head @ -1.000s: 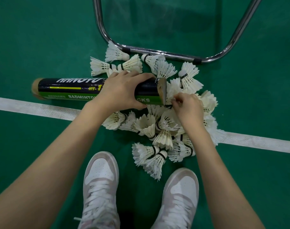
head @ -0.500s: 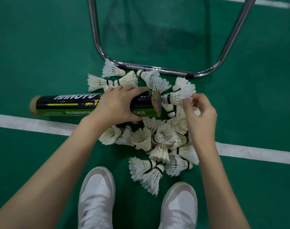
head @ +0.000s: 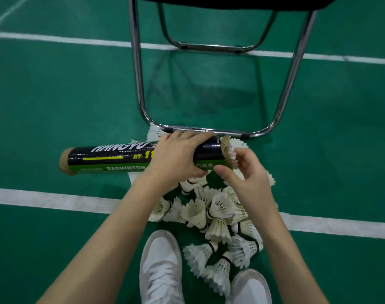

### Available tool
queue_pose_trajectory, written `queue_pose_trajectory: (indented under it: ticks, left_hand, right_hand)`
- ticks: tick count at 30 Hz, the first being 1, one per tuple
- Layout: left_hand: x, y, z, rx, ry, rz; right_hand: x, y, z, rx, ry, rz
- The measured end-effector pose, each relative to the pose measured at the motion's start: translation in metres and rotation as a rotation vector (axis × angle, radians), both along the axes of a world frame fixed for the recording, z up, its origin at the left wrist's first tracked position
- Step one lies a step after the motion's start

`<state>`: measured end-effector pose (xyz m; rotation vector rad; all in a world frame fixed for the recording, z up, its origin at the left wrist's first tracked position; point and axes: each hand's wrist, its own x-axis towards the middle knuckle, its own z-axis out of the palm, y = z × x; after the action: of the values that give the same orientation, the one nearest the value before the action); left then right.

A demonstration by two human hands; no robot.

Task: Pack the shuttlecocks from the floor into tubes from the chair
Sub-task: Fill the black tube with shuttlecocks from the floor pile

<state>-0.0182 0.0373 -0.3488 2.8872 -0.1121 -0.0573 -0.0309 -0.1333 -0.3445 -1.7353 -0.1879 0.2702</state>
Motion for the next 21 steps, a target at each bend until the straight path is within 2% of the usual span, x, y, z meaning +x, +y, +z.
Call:
queue_pose_trajectory:
  ticks: [4,6,12,17,21]
  left_hand:
    - [0.004,-0.005,0.002,-0.076,-0.028,-0.017]
    - [0.002,-0.004,0.007,-0.081,-0.047,-0.013]
    - [0.008,-0.003,0.013,-0.033,-0.146,-0.031]
    - [0.019,-0.010,0.004,-0.058,-0.192,-0.009]
    - [0.022,-0.002,0.001,-0.066,-0.068,0.000]
  right_hand:
    - [0.013,0.008,0.008,-0.140,-0.063,-0.072]
    - [0.018,0.007,0.012,-0.148,-0.054,-0.061]
    - [0.020,0.009,0.018,0.007,-0.009,-0.008]
    - [0.029,0.004,0.018,0.132,-0.026,-0.049]
    - [0.039,-0.005,0.009,0.160,0.016,-0.063]
